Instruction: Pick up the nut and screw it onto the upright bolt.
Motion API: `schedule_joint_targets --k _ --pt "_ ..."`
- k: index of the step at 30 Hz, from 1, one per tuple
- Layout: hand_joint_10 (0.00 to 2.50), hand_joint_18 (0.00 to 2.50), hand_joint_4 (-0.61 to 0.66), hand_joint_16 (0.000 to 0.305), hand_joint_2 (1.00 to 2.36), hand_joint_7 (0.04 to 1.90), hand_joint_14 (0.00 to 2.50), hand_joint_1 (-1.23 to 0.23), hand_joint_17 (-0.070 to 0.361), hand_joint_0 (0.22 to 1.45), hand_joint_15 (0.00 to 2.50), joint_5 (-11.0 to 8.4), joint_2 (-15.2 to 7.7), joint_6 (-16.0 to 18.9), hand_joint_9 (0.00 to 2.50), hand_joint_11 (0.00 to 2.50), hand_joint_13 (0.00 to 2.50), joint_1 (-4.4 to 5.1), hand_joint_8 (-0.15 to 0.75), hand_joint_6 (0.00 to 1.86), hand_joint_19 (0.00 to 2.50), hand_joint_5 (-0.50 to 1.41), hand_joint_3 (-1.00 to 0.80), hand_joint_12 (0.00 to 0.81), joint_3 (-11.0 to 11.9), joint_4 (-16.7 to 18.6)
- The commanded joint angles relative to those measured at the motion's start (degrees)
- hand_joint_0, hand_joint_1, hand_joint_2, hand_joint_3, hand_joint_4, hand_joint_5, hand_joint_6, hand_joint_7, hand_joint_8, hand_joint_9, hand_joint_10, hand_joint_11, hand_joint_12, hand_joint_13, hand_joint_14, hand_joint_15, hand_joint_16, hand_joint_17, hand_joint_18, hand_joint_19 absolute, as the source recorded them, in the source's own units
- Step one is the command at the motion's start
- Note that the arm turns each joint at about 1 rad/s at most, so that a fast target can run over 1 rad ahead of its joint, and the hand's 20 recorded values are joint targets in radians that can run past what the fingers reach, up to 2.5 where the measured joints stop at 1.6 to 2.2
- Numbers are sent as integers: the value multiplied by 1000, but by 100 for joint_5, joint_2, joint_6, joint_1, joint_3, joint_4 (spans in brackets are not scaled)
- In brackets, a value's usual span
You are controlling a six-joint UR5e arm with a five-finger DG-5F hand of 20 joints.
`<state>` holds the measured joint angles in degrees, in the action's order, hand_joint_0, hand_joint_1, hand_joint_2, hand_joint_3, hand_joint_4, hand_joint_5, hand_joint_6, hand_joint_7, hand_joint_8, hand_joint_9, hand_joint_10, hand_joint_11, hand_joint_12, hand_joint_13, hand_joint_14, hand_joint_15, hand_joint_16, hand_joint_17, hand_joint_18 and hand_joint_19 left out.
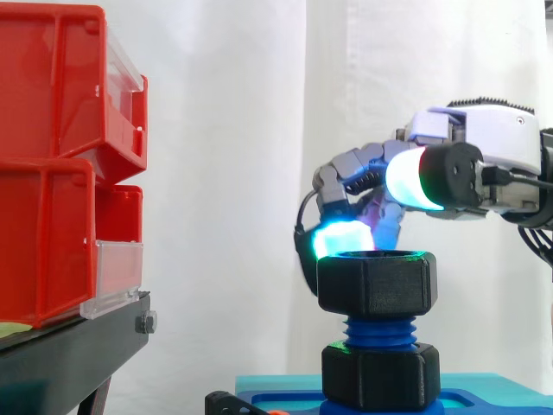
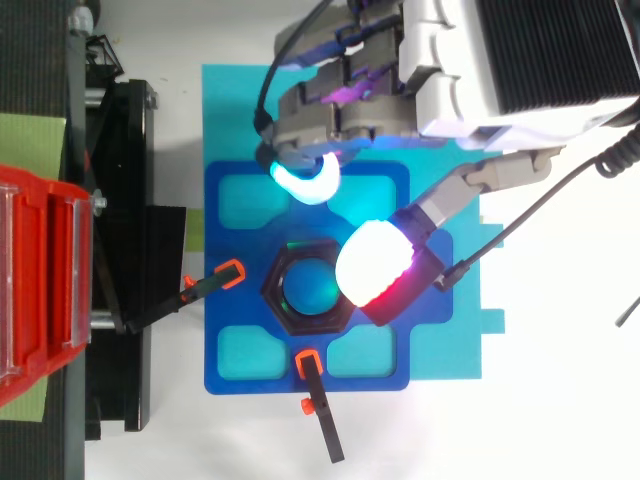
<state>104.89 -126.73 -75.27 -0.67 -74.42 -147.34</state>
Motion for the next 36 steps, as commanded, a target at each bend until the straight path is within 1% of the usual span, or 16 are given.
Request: schedule_joint_targets --k 1,3,4,6,9,11,14,17,21,22,23,25,29,30,31,36 --pt "0 578 209 12 1000 996 0 -223 27 540 0 75 0 -5 1122 8 857 -38 233 504 78 -61 -500 147 103 3" --pt "0 571 166 14 1000 848 0 -223 31 535 0 84 0 -5 1049 0 816 -47 220 503 86 -91 -500 158 120 3" --pt "0 564 163 14 1000 821 0 -222 32 534 0 93 0 -5 1036 0 807 -47 218 503 94 -97 -500 161 129 38" --pt "0 530 138 17 1000 631 0 -210 38 525 0 93 0 -5 959 0 750 -38 196 502 72 -122 -500 155 129 109" --pt "0 466 138 17 1000 563 0 -194 38 518 0 93 0 -5 878 0 674 -47 179 501 12 -134 -500 157 129 249" --pt "0 341 125 19 1000 526 0 -181 42 512 0 84 0 -14 803 0 580 -47 161 500 0 -143 -500 161 120 346" --pt "0 222 126 20 1000 517 0 -161 44 506 0 58 0 -49 738 0 516 15 154 500 0 -146 -500 174 129 478" --pt "0 145 121 17 1000 508 0 -157 37 505 0 22 0 -76 721 0 476 59 148 500 0 -147 -500 169 120 451" --pt "0 100 142 13 1000 519 0 -153 29 504 0 -153 0 -129 705 0 460 155 144 500 0 -137 -500 155 59 320" --pt "0 99 145 13 1000 522 0 -153 29 504 0 -215 0 -146 703 0 461 182 145 500 0 -136 -500 154 32 302" --pt "0 98 152 12 1000 525 0 -154 27 504 0 -215 0 -146 702 0 466 182 147 500 0 -131 -500 149 32 302" --pt "0 100 161 10 1000 529 0 -158 23 507 0 -338 0 -146 715 0 482 252 145 500 0 -122 -500 134 15 284" --pt "0 141 170 7 1000 571 0 -166 16 510 0 -382 0 -146 749 0 528 331 156 501 0 -108 -500 121 15 188" --pt "0 154 178 7 1000 596 0 -169 15 511 0 -400 0 -146 764 0 537 384 161 501 0 -103 -500 119 15 161" --pt "0 156 176 7 1000 607 0 -170 15 512 0 -408 0 -146 769 0 539 401 161 501 0 -99 -500 119 15 153" --pt "0 196 187 5 1000 756 0 -173 12 517 0 -531 0 -146 814 0 582 516 180 503 0 -77 -500 114 15 65"
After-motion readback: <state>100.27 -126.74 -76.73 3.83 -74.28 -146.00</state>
